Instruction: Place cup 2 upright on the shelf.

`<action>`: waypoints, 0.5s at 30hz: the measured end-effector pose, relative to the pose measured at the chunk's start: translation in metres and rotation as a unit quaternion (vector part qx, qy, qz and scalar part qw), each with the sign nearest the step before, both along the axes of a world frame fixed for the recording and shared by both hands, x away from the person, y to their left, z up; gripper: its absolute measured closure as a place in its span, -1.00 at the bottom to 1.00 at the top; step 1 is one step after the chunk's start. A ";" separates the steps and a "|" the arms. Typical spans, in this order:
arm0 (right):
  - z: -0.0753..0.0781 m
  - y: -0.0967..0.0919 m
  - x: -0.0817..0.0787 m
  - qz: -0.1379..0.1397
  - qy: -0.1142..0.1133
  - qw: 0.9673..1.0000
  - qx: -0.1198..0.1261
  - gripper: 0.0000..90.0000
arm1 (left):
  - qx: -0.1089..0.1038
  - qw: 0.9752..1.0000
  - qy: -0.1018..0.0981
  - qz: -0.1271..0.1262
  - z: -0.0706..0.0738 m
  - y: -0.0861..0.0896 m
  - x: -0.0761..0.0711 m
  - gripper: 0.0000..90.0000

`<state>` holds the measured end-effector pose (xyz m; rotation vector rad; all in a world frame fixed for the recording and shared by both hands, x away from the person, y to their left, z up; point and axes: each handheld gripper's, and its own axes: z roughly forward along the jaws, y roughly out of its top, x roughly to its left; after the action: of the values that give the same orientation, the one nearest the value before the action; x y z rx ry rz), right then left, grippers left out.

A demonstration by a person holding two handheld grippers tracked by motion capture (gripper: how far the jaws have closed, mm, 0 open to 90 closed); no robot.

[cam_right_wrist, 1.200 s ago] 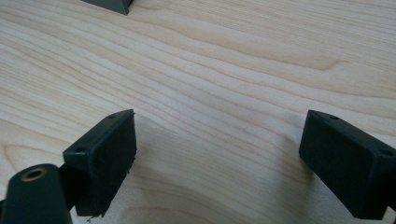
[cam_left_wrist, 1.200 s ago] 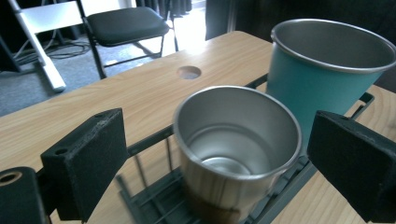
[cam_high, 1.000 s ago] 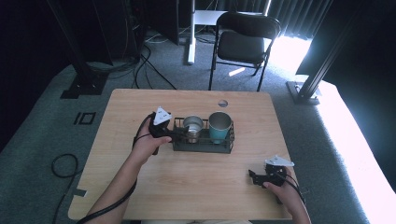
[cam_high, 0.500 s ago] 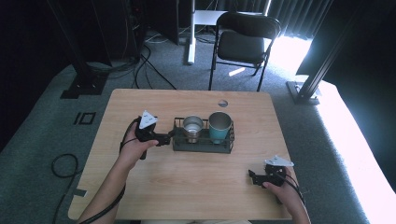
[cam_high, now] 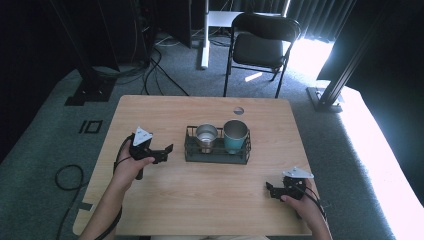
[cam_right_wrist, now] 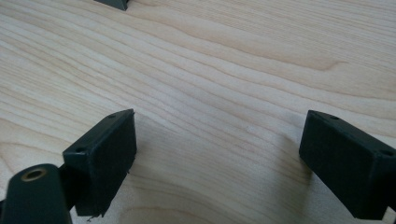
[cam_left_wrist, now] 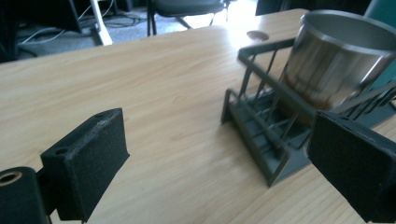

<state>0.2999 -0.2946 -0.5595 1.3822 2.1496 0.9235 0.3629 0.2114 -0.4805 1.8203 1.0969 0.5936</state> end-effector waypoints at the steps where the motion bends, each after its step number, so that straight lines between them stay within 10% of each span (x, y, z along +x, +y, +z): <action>1: 0.000 0.000 0.000 0.000 0.000 1.000 0.000 -0.76 | 0.003 1.000 0.001 0.003 -0.001 0.002 -0.001 -0.87; 15: 0.000 0.000 0.000 0.000 0.000 1.000 0.000 -0.76 | 0.018 0.998 0.031 0.055 -0.024 0.045 -0.025 -0.87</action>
<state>0.2999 -0.2945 -0.5596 1.3819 2.1496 0.9233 0.3375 0.2565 -0.5043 1.8295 1.2408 0.6289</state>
